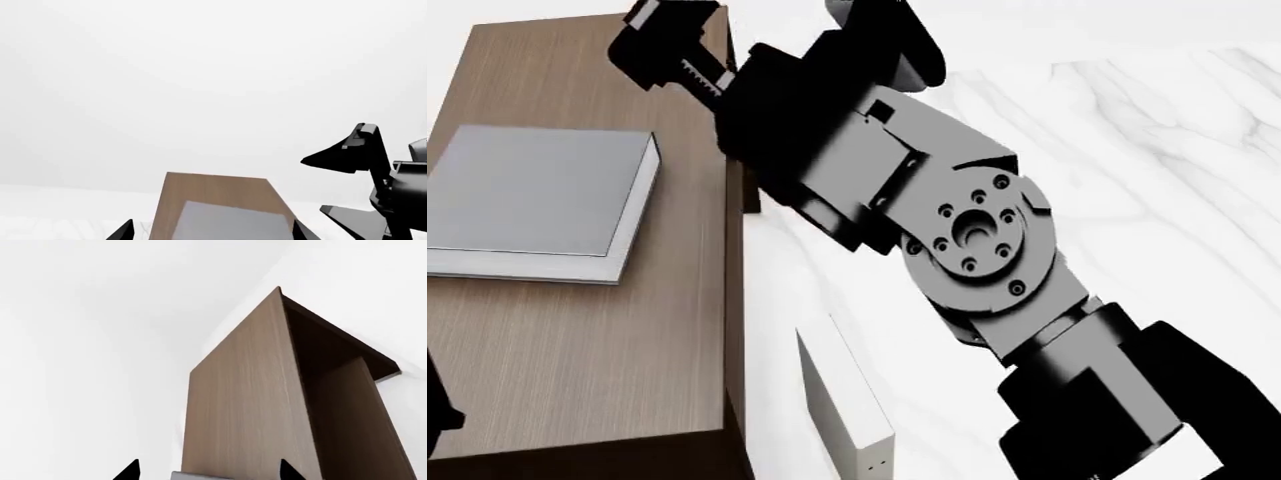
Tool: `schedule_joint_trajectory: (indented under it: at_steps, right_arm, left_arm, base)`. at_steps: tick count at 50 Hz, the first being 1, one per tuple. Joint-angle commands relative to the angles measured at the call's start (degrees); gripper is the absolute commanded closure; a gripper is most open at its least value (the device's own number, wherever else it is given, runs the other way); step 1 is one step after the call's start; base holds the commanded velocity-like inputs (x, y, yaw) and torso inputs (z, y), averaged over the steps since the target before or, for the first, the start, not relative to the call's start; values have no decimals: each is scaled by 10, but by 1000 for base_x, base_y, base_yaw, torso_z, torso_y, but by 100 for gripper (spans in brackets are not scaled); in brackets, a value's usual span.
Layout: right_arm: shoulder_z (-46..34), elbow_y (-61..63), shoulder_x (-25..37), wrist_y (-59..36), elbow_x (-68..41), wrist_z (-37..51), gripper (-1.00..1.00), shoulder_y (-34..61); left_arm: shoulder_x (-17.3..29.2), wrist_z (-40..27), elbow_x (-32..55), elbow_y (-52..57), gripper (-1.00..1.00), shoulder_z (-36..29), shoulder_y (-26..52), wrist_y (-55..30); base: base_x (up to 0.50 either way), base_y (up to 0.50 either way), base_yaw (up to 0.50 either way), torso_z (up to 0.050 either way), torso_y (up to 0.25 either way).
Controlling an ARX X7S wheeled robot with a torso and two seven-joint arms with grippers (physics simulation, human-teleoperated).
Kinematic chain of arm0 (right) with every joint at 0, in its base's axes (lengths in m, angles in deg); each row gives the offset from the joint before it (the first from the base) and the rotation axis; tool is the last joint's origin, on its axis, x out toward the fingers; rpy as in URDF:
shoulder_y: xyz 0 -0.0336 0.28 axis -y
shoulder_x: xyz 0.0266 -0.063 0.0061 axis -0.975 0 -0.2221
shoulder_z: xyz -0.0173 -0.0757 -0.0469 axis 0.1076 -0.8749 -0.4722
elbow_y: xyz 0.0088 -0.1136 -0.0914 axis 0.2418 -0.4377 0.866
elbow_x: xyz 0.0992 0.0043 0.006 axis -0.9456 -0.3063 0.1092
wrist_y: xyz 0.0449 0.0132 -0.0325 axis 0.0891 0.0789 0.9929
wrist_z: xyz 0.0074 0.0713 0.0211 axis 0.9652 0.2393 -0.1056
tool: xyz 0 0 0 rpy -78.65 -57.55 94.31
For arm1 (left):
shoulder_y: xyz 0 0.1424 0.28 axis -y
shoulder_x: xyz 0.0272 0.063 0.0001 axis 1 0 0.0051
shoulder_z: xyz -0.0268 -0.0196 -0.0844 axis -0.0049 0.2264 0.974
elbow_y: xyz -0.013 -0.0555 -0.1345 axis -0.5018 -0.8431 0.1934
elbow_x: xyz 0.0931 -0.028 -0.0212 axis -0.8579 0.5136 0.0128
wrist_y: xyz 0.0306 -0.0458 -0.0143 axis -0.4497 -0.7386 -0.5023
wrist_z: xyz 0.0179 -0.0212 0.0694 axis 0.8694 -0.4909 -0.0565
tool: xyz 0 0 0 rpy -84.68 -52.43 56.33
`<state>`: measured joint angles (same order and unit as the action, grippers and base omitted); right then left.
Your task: Pick up the book in the middle and place it on the cabinet shelf.
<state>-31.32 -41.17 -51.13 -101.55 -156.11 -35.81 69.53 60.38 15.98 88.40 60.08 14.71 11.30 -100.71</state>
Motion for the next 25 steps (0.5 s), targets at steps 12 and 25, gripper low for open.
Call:
schedule_joint_trajectory:
  at_steps: [12,25]
  right_arm:
    - [16,304,229,179,300,94,-100,-6]
    - [44,296,300,170,359,142,-100,91]
  left_arm:
    - [25,-55,73,19,-100,3,203,-117]
    - [-73,63,14,-198,-100,-75,602,-241]
  base:
    - [0,0,0,0,1]
    - [0,0,0,1,0]
